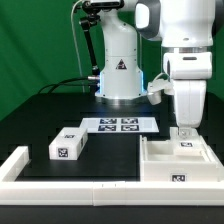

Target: Assemble cabinet

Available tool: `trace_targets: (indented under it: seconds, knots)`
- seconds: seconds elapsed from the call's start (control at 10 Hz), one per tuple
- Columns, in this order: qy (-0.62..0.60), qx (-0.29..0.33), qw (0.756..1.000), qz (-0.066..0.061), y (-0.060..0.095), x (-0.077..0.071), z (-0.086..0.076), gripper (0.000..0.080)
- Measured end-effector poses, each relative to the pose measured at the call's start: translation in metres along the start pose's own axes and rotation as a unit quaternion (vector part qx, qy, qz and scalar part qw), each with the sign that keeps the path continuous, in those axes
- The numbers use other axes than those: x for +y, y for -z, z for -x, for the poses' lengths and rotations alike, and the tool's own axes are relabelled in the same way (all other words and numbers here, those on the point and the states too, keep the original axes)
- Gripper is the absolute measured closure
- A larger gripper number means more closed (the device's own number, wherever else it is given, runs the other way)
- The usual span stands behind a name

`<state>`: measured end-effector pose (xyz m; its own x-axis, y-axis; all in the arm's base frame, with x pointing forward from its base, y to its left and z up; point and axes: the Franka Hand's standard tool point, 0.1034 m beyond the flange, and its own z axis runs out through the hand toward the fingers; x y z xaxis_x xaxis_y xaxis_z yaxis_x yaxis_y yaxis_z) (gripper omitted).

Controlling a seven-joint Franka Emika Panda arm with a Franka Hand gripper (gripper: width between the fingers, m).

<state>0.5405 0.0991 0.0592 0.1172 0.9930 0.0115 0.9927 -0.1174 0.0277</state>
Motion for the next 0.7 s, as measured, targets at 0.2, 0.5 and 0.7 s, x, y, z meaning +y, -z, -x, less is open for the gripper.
trace_targets:
  seconds: [0.2,0.5,0.7]
  knots:
    - [0.005,0.002,1.000,0.005,0.000,0.024,-0.001,0.0731]
    - [-0.001,0.002,1.000,0.007,0.000,0.045,-0.001,0.0731]
    - [-0.002,-0.002,1.000,-0.001,-0.001,0.051,-0.001,0.0731]
